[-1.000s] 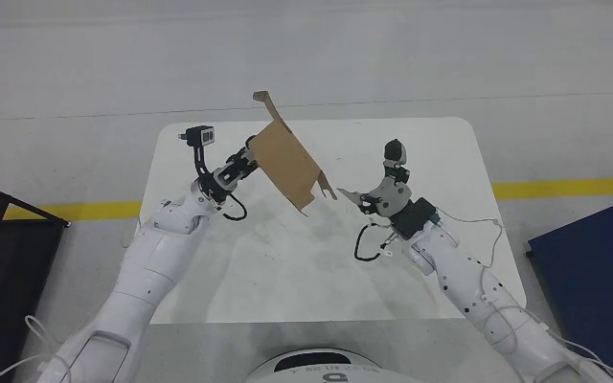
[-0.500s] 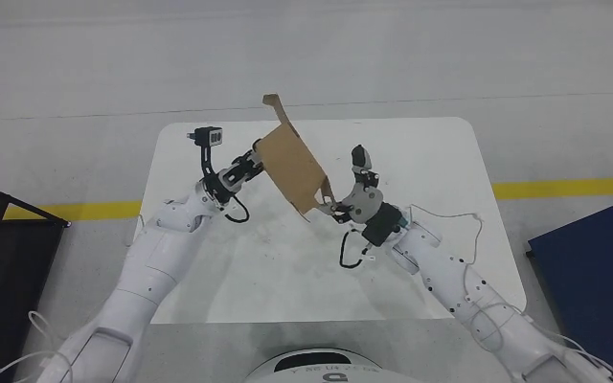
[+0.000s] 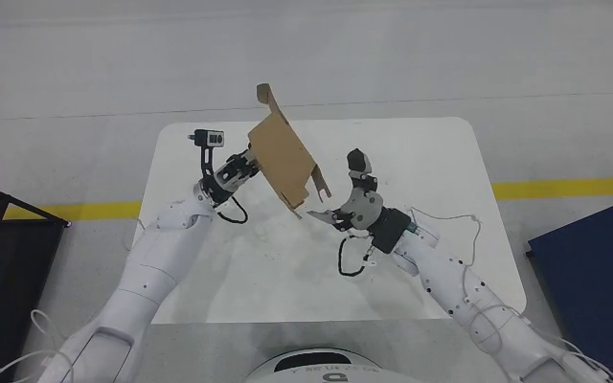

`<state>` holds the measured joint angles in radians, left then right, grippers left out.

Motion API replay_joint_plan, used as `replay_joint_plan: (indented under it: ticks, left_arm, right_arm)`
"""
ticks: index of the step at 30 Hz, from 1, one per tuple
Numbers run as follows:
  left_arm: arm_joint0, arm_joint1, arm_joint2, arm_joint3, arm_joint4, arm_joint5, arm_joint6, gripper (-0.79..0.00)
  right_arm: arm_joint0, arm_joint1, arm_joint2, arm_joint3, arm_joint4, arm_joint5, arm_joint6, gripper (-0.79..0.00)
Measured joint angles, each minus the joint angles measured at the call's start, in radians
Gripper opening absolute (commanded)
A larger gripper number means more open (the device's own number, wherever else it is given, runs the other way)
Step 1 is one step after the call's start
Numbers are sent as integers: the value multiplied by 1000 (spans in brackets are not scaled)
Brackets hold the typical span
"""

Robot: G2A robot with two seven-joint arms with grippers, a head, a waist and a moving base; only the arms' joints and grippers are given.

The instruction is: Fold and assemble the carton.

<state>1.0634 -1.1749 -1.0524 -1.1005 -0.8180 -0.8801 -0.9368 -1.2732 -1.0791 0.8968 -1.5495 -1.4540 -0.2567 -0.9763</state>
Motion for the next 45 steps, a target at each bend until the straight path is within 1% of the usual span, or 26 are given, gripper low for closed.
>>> replay_joint_plan:
  ticks: [3, 5, 9, 16, 22, 25, 29, 38, 45]
  left_arm:
    - [-2, 0, -4, 2, -10, 16, -20, -785]
    - [0, -1, -5, -2, -13, 27, -30, -785]
    - [0, -4, 0, -8, -19, 49, -52, -785]
    - [-9, -13, 16, -1, -48, 110, -113, -785]
    - [-16, -19, 16, 13, -55, 132, -135, -785]
    - [-16, -21, 10, 19, -52, 133, -136, -785]
    - [-16, -22, 3, 25, -52, 142, -145, -785]
    - [-26, -28, 0, 44, -46, 188, -183, -785]
    - [-35, -34, 3, 58, -56, 258, -201, -785]
  right_arm:
    - [-21, 5, 33, -1, 14, -6, -49, 0]
    - [-38, 6, 54, 2, 34, 1, -61, 0]
    - [-51, 1, 74, 18, 79, 28, -5, 0]
    - [-22, -14, 50, 32, 60, 8, 51, 0]
    - [-14, -24, 43, 38, 51, 6, 67, 0]
    - [-16, -27, 49, 33, 44, 14, 54, 0]
    - [-30, -26, 63, 19, 24, 2, -7, 0]
    - [-34, -31, 73, 15, 1, -23, 16, 0]
    - [-39, -34, 75, 2, -36, -33, 11, 0]
